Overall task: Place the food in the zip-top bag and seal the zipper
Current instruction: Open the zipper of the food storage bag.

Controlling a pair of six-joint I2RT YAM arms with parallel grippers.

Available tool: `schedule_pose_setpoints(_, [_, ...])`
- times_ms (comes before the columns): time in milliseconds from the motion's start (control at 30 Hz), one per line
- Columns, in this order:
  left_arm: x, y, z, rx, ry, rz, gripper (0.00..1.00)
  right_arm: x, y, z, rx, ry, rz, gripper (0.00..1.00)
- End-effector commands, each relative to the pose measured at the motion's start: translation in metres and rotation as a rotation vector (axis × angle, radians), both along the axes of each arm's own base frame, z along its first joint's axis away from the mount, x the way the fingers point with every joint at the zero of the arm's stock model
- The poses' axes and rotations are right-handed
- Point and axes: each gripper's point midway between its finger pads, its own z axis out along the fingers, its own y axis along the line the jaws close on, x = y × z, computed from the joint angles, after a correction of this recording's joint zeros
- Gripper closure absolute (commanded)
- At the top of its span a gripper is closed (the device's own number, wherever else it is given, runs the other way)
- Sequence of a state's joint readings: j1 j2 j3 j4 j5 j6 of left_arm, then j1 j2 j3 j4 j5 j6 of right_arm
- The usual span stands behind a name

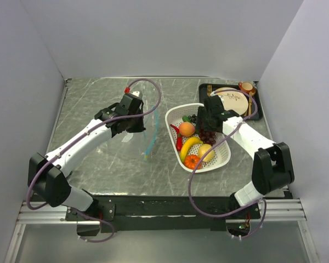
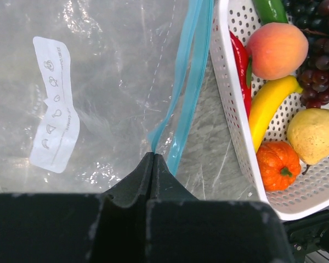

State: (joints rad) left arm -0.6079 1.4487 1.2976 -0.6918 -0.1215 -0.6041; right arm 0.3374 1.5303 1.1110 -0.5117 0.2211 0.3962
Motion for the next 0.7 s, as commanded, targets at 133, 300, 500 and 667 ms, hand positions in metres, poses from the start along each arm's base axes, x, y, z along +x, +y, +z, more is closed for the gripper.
schedule_pose_setpoints(133, [0.006,0.005,0.009,-0.037,-0.033,0.003,0.99,0.01,-0.012,-0.027,-0.088,0.054,0.012,0.18])
schedule_pose_setpoints(300, [0.007,0.008,0.008,-0.039,-0.029,0.015,0.99,0.017,-0.012,-0.033,-0.09,0.043,0.018,0.21])
schedule_pose_setpoints(500, [0.009,0.009,0.005,-0.049,-0.022,0.027,0.99,0.019,-0.008,-0.033,-0.074,0.04,0.046,0.56])
schedule_pose_setpoints(667, [0.01,0.009,0.005,-0.049,-0.018,0.026,0.99,0.017,-0.009,-0.029,-0.073,0.035,0.044,0.72])
